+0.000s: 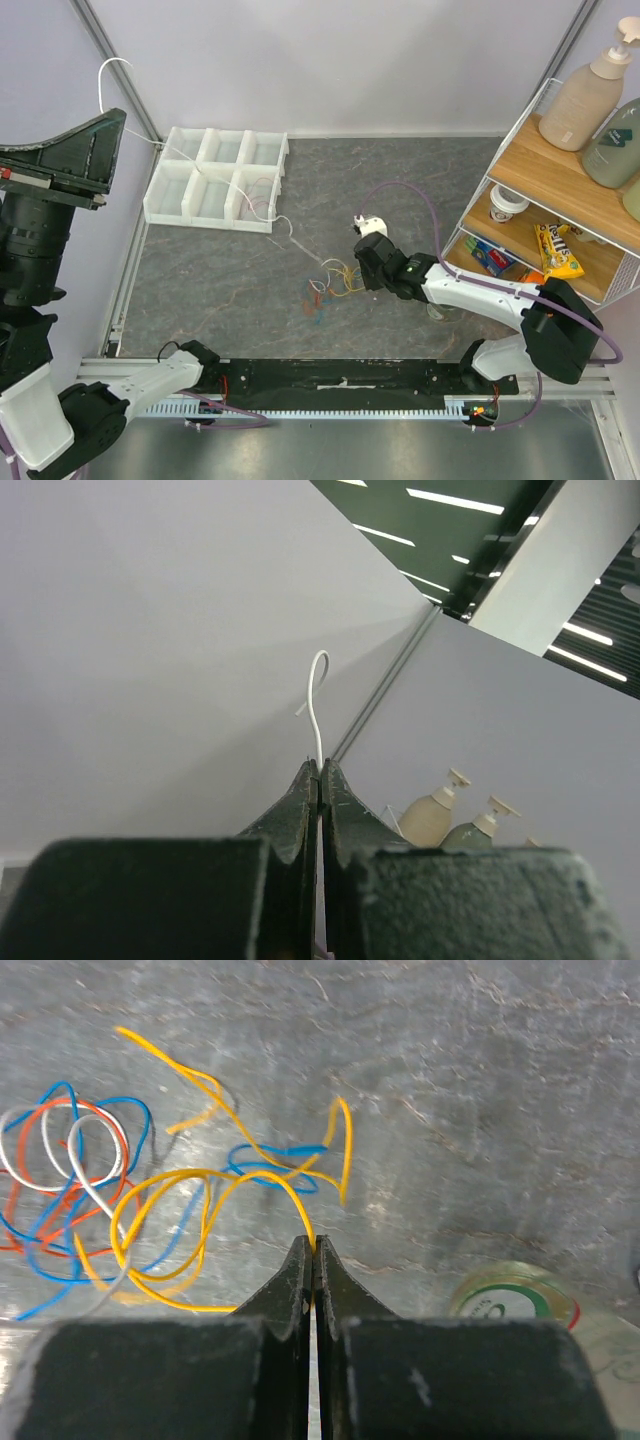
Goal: Untangle the cables
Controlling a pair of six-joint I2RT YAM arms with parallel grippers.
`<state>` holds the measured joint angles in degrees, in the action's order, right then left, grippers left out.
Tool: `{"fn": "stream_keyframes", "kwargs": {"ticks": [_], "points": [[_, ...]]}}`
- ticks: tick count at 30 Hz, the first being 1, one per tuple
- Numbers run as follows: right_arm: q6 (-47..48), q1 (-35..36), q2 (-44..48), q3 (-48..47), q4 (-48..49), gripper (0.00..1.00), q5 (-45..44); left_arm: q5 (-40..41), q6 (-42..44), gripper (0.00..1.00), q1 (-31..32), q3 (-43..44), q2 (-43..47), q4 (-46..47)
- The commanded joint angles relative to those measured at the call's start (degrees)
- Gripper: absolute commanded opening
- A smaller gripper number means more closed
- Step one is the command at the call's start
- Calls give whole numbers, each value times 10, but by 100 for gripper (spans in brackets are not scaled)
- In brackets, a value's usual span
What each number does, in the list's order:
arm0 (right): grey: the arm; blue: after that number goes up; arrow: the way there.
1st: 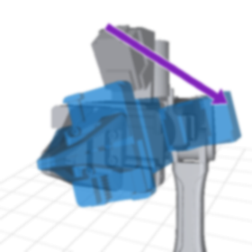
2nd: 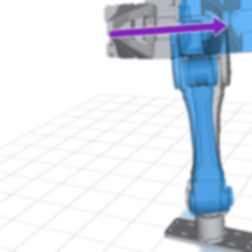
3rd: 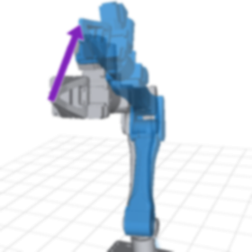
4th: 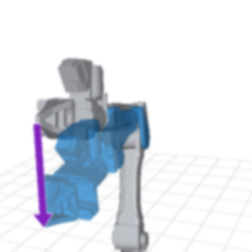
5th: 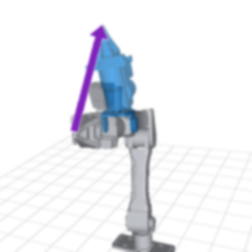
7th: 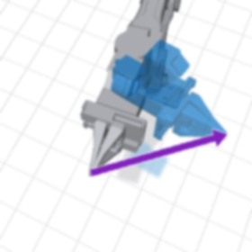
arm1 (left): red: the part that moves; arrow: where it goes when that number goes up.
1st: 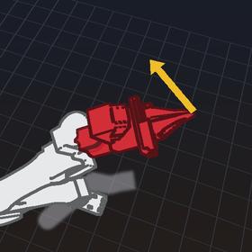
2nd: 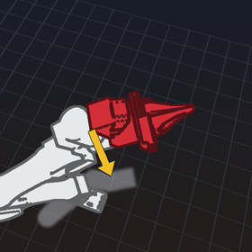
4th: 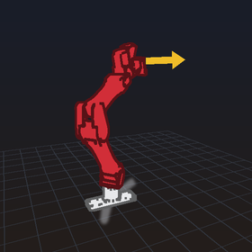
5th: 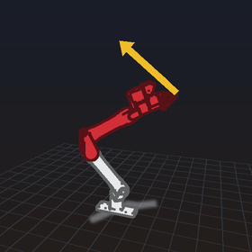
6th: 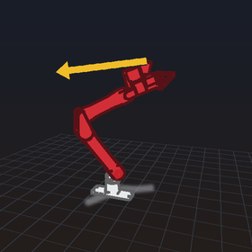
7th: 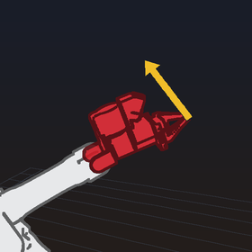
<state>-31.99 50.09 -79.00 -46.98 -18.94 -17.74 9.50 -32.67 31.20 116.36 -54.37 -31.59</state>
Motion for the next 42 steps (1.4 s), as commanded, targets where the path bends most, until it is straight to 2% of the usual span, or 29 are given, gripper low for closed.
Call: {"fn": "stream_keyframes", "kwargs": {"ticks": [1,8,11,18,23,31,33,38,42], "points": [[25,0,12,12,-13,0,-41,20,53,2,-4,26,-13,3],[56,-10,-13,-16,-36,0,-65,24,59,2,-4,30,-18,32],[47,-12,-35,-14,-36,0,-70,27,76,2,-4,67,-36,54],[39,-17,-61,-2,-33,0,-71,1,74,2,-4,105,-73,210],[46,-18,-63,-12,-20,0,-49,-4,66,2,-4,148,-112,263],[79,-19,-70,-28,-30,0,-49,5,45,2,-3,148,-130,302],[108,-19,-61,-50,-43,10,-7,9,44,2,-4,147,-132,297],[159,-18,-13,-116,-79,52,95,12,31,2,-4,131,-127,273],[191,-17,42,-158,-86,77,142,8,23,2,-4,107,-112,276]]}}
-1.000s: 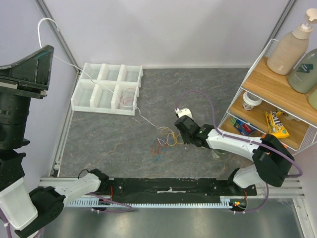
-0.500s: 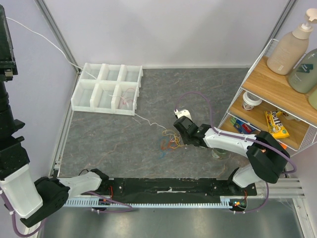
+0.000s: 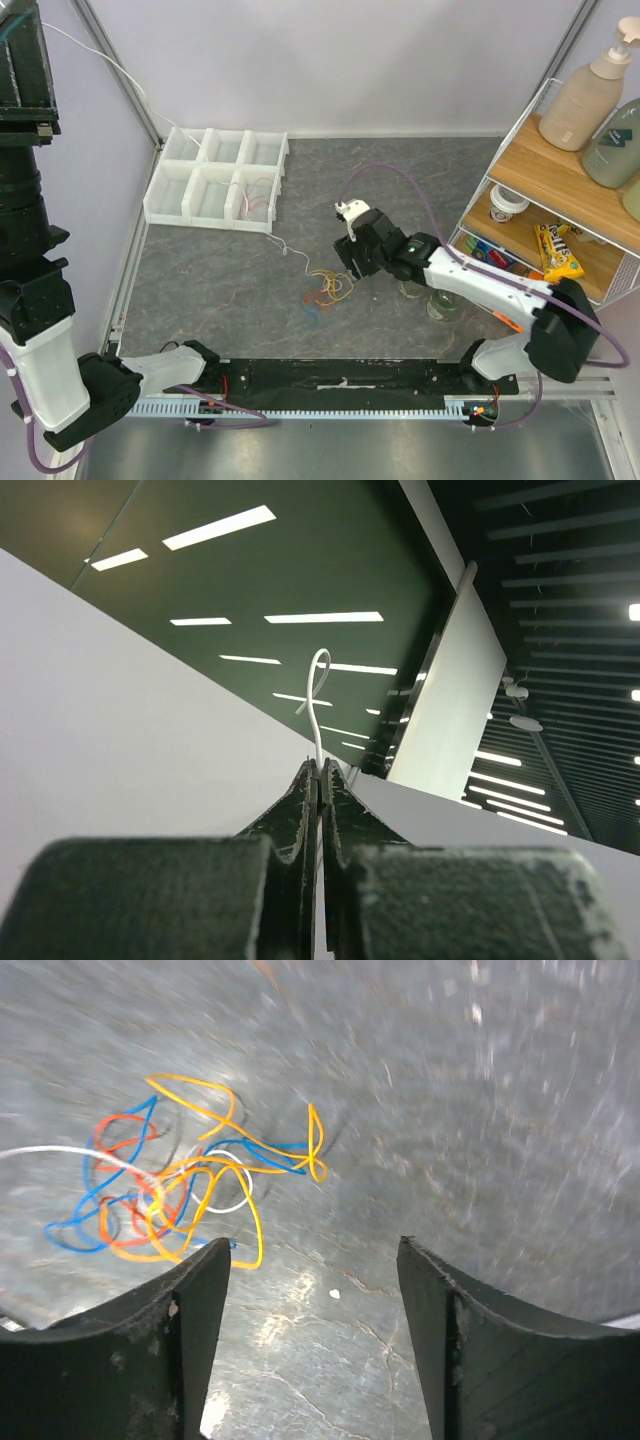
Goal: Untangle the cables
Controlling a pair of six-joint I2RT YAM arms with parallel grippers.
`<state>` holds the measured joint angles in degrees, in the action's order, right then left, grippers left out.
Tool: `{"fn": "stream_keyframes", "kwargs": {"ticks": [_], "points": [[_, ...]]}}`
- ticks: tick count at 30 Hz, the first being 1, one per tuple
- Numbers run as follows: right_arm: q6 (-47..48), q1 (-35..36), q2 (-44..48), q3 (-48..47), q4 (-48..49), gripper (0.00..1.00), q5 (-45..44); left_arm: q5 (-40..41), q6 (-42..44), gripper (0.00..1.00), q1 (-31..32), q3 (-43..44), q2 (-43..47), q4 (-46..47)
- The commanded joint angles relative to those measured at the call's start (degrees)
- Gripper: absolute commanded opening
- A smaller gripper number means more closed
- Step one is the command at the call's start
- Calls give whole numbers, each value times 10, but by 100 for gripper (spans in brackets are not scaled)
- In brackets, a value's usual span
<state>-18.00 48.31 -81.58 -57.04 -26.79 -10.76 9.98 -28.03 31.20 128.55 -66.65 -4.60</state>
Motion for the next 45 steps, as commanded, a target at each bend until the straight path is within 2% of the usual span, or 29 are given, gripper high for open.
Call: {"fn": "stream_keyframes", "kwargs": {"ticks": [1,4,6,10,16,22,27,32,34,37,40,44,45], "points": [[73,0,80,-62,3,80,106,4,-26,2,-4,-21,13,6],[137,11,118,-44,65,87,238,7,-37,2,-4,-28,19,6],[140,20,132,-20,119,91,266,7,-40,2,-4,-31,21,5],[97,32,109,6,208,91,318,11,-47,2,-3,-34,25,2],[27,70,35,5,296,88,304,15,-52,2,-4,-33,28,-7],[-59,76,-36,10,364,79,183,4,-65,1,-4,-32,31,-13],[-79,78,-79,-22,385,69,237,7,-68,2,-4,-32,41,-22],[-98,84,-101,-33,398,65,242,11,-62,2,-4,-30,42,-23],[-99,84,-104,-35,396,56,235,10,-62,2,-4,-30,41,-24],[-94,83,-97,-55,362,26,213,10,-58,2,-4,-30,42,-30],[-81,80,-59,-82,324,1,198,14,-44,2,-4,-33,47,-37],[-71,69,11,-127,270,0,178,24,-18,2,-4,-54,64,-45],[-65,65,25,-153,228,0,173,27,-9,2,-4,-60,66,-49]]}}
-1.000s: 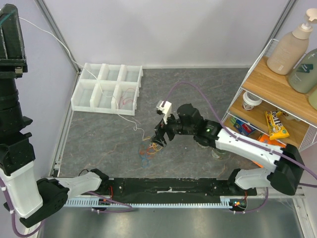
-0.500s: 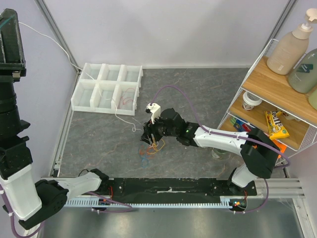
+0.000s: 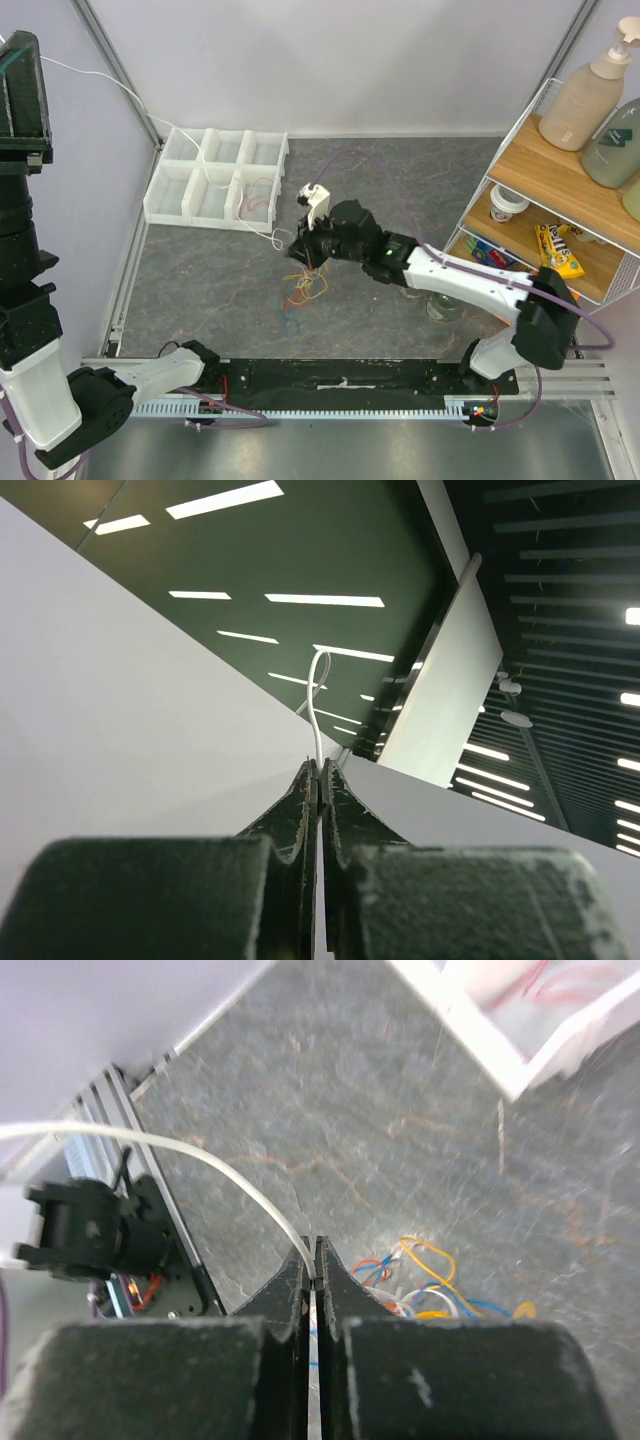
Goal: Untangle the cables
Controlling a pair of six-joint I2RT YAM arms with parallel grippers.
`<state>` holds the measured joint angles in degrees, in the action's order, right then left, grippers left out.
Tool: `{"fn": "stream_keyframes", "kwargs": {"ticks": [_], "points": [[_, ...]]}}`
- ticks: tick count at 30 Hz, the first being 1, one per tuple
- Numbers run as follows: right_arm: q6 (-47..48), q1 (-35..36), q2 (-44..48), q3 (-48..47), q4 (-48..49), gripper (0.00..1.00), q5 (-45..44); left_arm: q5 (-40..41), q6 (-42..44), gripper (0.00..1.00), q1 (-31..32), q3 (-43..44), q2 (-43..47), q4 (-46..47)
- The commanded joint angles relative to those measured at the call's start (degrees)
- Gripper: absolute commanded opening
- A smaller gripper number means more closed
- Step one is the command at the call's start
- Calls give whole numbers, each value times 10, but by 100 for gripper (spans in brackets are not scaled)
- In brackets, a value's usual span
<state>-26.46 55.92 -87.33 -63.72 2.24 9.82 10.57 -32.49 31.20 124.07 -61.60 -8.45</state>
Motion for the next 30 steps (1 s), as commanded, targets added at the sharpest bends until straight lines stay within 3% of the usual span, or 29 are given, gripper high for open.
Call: {"fn": "stream_keyframes", "kwargs": {"ticks": [1,5,8,11,16,19,22,27,30], "points": [[24,-11,92,-110,-86,0,-38,24,45,2,-4,-22,22,-16],[31,-12,105,-239,-188,0,-59,38,62,2,-4,-79,44,-30],[26,-12,110,-285,-204,0,-66,44,64,2,-4,-126,65,-35],[20,-32,112,-235,-203,0,-86,45,72,2,-3,-151,73,-70],[-18,-92,76,-104,-207,0,-31,68,92,2,-4,-175,90,-181],[4,-105,42,-95,-243,0,-30,91,95,2,-3,-196,110,-232],[43,-114,23,-224,-312,0,-52,100,96,2,-4,-207,127,-250],[97,-114,-10,-521,-423,0,-93,104,99,2,-4,-196,131,-256],[72,-114,-14,-567,-435,0,-82,105,94,2,-3,-193,135,-256]]}}
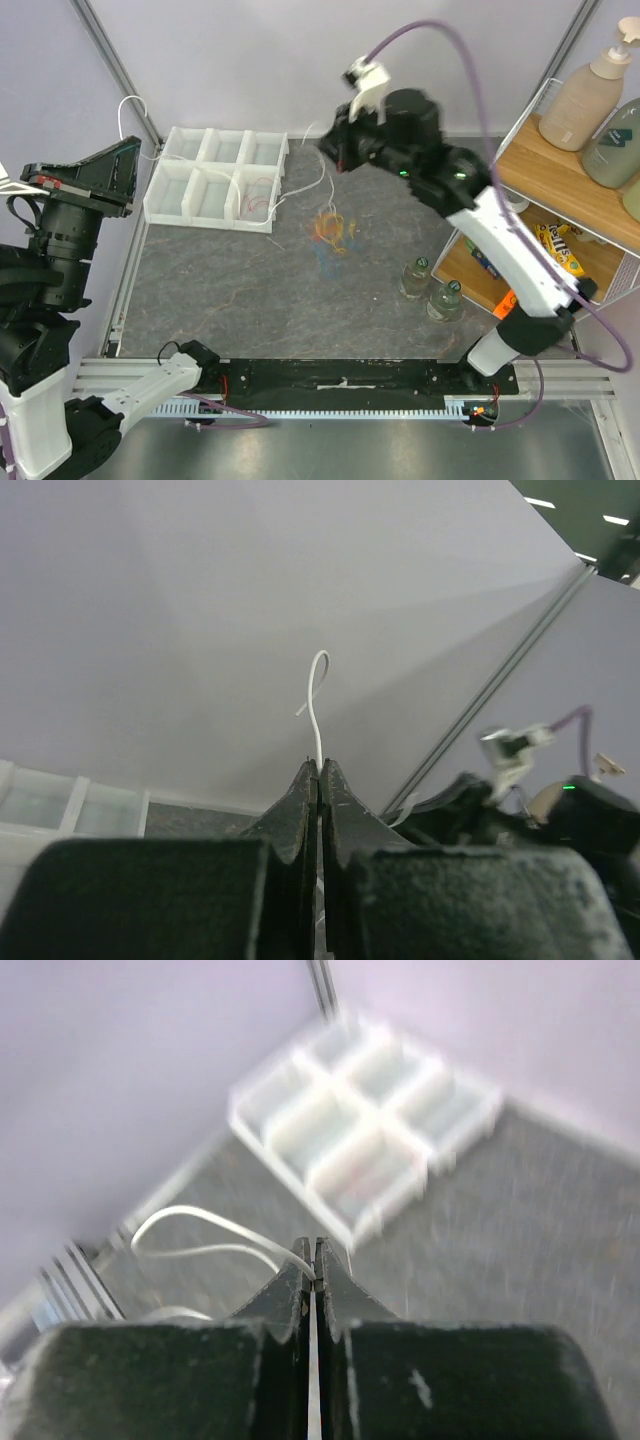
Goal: Untangle the cables
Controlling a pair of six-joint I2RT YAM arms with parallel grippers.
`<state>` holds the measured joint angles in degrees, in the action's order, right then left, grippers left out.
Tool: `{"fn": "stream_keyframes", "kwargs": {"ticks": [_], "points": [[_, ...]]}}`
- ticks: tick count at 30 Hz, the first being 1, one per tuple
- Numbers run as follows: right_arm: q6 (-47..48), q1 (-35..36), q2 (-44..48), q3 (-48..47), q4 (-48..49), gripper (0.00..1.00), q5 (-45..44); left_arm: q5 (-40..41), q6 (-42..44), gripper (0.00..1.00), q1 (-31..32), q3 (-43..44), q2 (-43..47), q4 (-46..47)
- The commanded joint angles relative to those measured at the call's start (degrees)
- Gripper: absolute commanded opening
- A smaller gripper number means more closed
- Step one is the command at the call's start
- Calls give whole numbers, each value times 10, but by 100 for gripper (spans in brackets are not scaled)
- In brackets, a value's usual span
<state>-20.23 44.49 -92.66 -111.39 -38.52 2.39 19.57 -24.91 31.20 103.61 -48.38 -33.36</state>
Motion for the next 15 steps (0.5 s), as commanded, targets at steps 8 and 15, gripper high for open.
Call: {"fn": "stream_keyframes", "kwargs": {"ticks": [8,15], "points": [[-49,-9,112,243,86,0,23,27,6,2,-3,-6,26,-7],[-31,-12,81,160,51,0,38,-41,-9,2,-3,3,5,-41]]}}
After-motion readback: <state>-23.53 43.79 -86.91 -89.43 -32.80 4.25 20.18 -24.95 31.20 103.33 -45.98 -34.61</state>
